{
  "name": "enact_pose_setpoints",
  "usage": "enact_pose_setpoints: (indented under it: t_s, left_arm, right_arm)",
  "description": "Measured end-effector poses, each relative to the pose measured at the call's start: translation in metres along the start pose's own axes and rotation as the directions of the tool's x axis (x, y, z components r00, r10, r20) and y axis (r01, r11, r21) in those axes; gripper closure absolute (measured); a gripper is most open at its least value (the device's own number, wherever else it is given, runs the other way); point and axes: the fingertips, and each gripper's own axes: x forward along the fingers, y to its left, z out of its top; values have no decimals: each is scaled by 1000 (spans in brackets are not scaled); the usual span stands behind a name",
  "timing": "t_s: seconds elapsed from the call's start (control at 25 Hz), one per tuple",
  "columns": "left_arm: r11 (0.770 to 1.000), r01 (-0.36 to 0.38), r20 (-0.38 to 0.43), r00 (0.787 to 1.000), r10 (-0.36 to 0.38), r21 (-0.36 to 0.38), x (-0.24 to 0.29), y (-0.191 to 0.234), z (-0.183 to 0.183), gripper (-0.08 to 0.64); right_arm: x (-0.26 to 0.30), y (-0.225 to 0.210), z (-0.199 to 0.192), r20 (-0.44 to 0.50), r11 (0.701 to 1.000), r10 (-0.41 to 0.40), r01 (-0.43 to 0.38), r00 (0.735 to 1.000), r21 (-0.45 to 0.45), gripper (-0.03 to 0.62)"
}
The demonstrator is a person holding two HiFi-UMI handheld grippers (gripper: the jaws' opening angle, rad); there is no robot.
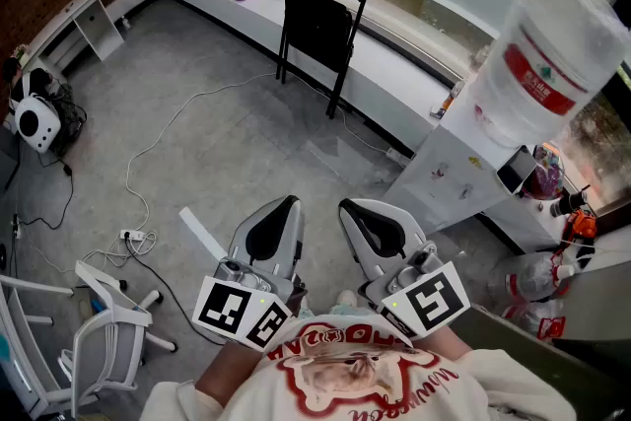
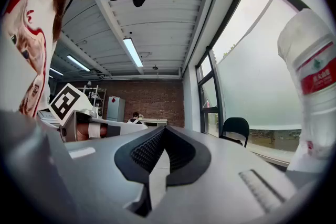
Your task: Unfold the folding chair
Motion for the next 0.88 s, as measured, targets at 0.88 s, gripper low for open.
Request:
enact_pose_setpoints:
  t_s: [0.88]
  left_arm:
    - [1000, 15, 9, 1000, -15, 9, -24, 22, 12, 560]
  right_arm:
    - [14, 26, -6, -18, 1000, -28, 28, 999, -13, 566]
